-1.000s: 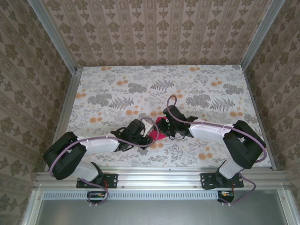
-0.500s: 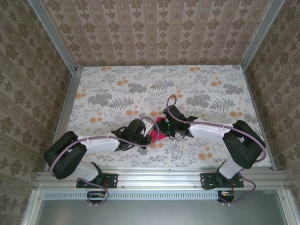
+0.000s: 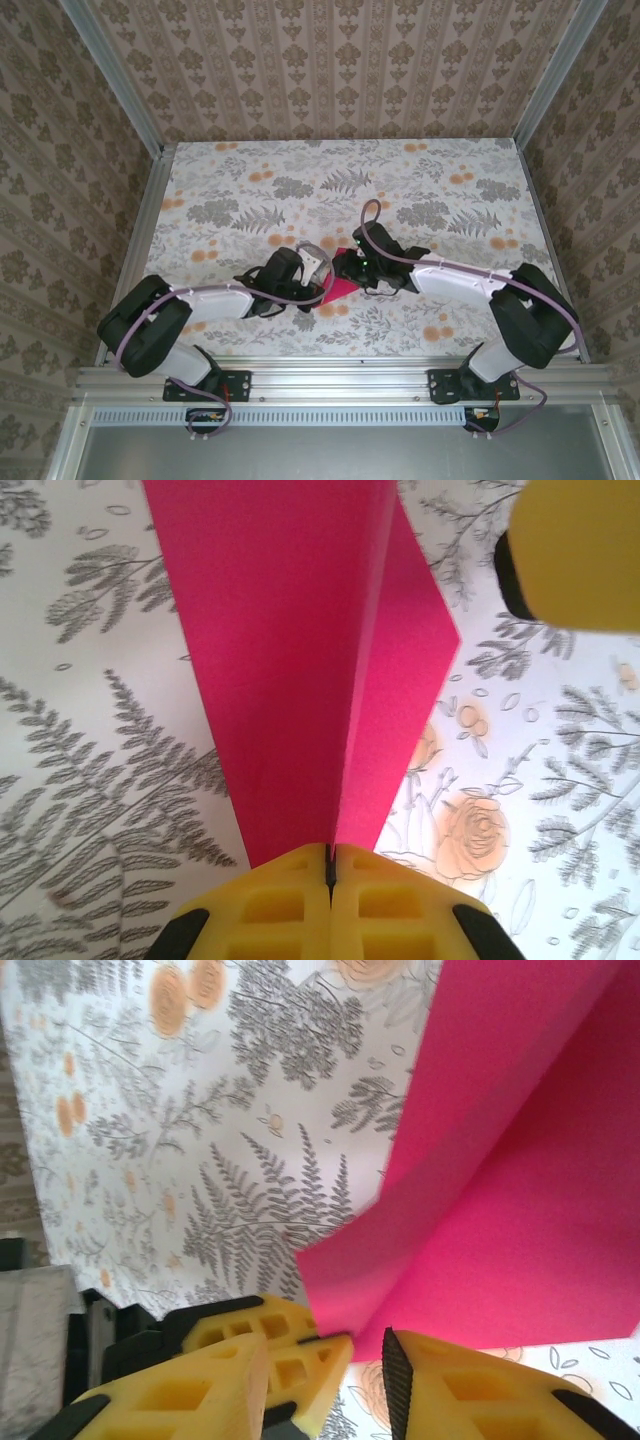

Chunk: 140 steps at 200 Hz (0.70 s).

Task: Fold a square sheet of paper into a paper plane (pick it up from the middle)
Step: Fourth fold the wing at the center of the table.

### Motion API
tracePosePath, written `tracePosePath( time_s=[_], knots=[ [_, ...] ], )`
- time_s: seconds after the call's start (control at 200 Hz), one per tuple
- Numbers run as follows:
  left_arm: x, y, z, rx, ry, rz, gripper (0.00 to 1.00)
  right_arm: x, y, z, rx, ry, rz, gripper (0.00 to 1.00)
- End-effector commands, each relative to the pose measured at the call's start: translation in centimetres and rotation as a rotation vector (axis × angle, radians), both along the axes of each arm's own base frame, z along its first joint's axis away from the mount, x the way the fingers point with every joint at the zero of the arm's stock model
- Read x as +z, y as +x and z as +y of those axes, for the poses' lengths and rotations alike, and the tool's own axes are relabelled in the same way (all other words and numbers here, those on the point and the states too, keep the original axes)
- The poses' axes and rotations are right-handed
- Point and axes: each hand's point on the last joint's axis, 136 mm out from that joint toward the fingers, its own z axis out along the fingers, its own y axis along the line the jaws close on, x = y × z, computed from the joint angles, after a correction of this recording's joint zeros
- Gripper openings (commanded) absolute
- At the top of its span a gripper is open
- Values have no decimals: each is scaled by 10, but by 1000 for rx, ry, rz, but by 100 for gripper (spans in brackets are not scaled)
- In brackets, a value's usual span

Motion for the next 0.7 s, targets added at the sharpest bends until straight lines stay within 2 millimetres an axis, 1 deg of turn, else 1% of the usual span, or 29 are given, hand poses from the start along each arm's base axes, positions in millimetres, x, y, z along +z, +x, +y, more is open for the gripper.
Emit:
tracePosePath(
  time_s=[0.0, 0.15, 0.245, 0.31, 0.39, 0.485, 0.695],
  knots=[
    [-1, -4, -4, -23, -77, 91, 0, 5, -4, -14, -1, 2, -39, 37],
    [-6, -2, -4, -23, -91, 127, 0, -1, -4, 1, 47, 50, -18, 23],
    [-8, -1, -5, -29, -93, 143, 0, -6, 0, 9, 48, 74, -8, 17],
    [-9, -1, -5, -31, -95, 149, 0, -5, 4, 16, 61, 95, -8, 16],
    [-8, 0, -6, -30, -103, 155, 0, -7, 9, 21, 63, 98, -6, 15],
    [-7, 2, -4, -26, -110, 167, 0, -15, 12, 21, 51, 87, 7, 15],
    [0, 5, -5, -28, -145, 195, 0, -22, 15, 23, 44, 87, 14, 15]
  ],
)
